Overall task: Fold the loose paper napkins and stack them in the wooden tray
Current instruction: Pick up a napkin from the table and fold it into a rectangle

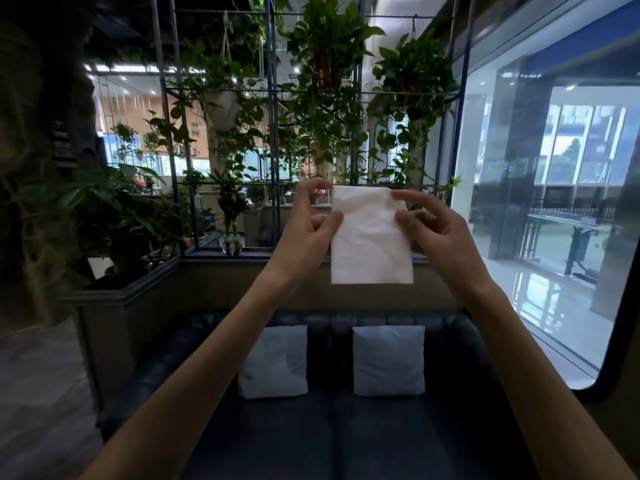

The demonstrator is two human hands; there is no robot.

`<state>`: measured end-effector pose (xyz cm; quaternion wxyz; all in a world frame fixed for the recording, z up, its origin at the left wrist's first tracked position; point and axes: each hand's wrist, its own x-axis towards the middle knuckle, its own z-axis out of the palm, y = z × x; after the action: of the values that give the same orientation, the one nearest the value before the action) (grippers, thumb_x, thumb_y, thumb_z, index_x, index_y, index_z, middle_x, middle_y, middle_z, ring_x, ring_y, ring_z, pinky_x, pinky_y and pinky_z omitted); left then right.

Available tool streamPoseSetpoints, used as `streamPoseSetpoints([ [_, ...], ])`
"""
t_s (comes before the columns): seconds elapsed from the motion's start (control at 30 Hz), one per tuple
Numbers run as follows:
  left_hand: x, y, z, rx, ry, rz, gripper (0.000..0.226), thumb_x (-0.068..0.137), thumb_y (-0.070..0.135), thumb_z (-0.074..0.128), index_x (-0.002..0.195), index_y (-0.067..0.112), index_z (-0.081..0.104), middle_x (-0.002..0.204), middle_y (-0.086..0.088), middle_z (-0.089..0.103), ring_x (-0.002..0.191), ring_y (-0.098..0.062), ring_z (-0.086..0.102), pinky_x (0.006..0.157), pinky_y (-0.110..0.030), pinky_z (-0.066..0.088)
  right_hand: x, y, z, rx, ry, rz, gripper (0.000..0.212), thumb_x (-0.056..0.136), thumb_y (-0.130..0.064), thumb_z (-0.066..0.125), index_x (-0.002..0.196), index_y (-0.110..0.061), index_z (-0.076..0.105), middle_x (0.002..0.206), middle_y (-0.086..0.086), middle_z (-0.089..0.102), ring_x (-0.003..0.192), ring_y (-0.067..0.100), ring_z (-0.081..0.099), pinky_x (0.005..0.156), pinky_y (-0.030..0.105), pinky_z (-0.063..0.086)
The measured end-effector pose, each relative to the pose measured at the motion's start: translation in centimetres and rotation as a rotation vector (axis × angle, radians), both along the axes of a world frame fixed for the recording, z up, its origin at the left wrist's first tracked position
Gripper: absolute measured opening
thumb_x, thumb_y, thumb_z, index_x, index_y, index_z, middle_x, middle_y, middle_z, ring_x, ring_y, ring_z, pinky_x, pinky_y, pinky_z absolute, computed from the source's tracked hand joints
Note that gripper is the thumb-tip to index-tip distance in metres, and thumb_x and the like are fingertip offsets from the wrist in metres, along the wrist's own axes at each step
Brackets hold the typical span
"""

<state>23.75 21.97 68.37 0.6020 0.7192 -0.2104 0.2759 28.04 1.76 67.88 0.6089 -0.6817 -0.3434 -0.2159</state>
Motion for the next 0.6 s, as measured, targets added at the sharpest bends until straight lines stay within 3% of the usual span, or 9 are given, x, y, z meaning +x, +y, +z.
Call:
streamPoseSetpoints([
  [0.2,0.0,0.8,0.0,-0.003,0.097,0.054,0.039,0.1,0.011,0.052,0.13,0.031,0.038,0.117,-0.022,0.059,0.09,-0.03,0.069,0.064,-0.03,0.059,-0.6,-0.3,0.1,-0.233,-0.033,0.073,0.066,0.08,-0.023,0.076,0.138,-0.041,0.049,0.117,-0.001,0.062,0.097,0.009,0.067,0.078,0.023,0.058],
  [0.33,0.0,1.2,-0.1,0.002,0.241,0.028,0.018,0.101,0.017,0.052,0.117,0.017,0.059,0.116,-0.009,0.057,0.095,-0.023,0.06,0.066,-0.028,0.051,-0.5,-0.2,-0.2,-0.279,-0.051,0.026,0.049,0.082,-0.024,0.078,0.127,-0.034,0.063,0.125,-0.002,0.063,0.104,0.014,0.066,0.09,0.033,0.058],
  [0.43,-0.3,1.6,-0.1,-0.117,0.364,-0.128,0.023,0.097,0.02,0.058,0.118,0.011,0.063,0.104,-0.005,0.061,0.089,-0.021,0.061,0.071,-0.032,0.054,-0.2,-0.3,-0.3,-0.263,0.006,0.053,0.043,0.081,-0.018,0.078,0.122,-0.027,0.068,0.12,0.002,0.066,0.099,0.016,0.069,0.086,0.036,0.06],
  [0.6,-0.6,2.1,-0.2,-0.109,0.298,-0.174,0.042,0.085,0.005,0.071,0.125,0.012,0.062,0.117,-0.013,0.068,0.097,-0.024,0.069,0.077,-0.034,0.06,-0.4,-0.4,-0.1,-0.2,0.032,0.108,0.048,0.082,-0.006,0.075,0.125,-0.023,0.063,0.107,0.001,0.069,0.091,0.001,0.07,0.076,0.017,0.056],
])
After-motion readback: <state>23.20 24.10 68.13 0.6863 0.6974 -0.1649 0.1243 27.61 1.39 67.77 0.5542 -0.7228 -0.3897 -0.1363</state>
